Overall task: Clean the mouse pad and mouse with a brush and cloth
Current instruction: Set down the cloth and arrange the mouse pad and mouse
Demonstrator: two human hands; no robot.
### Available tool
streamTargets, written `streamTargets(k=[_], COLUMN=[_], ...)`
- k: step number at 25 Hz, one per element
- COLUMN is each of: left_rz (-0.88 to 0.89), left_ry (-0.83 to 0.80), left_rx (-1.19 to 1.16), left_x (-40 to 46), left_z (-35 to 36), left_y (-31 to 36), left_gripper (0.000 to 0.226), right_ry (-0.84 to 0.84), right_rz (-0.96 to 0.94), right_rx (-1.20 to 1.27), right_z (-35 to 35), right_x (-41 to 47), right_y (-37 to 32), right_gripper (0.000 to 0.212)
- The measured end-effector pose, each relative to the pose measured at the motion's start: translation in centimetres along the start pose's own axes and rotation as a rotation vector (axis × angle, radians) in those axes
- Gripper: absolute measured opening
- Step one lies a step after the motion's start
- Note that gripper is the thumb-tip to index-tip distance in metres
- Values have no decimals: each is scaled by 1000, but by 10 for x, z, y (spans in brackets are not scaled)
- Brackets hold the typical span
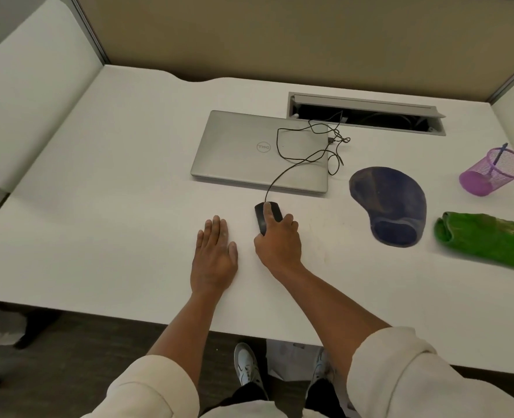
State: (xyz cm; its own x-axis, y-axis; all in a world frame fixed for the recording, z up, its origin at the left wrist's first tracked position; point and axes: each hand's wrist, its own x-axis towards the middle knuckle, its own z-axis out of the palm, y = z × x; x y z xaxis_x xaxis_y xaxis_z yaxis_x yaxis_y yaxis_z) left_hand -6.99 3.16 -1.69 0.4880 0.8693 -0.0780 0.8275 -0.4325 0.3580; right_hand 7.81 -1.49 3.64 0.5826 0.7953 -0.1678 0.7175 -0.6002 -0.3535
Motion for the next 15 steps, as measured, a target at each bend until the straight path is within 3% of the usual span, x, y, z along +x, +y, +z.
streamTargets(k=[6,15], left_rz=[3,-4], left_ry=[2,5], left_rx=[3,6], left_x=[0,0], left_z=[0,0], left_y=[-1,1], left_gripper=[62,62], right_ry=[94,254], right_rz=[77,218], right_rx=[149,40], right_z=[-32,-92], right_x=[-16,29], right_y=[65,183], right_gripper=[75,72])
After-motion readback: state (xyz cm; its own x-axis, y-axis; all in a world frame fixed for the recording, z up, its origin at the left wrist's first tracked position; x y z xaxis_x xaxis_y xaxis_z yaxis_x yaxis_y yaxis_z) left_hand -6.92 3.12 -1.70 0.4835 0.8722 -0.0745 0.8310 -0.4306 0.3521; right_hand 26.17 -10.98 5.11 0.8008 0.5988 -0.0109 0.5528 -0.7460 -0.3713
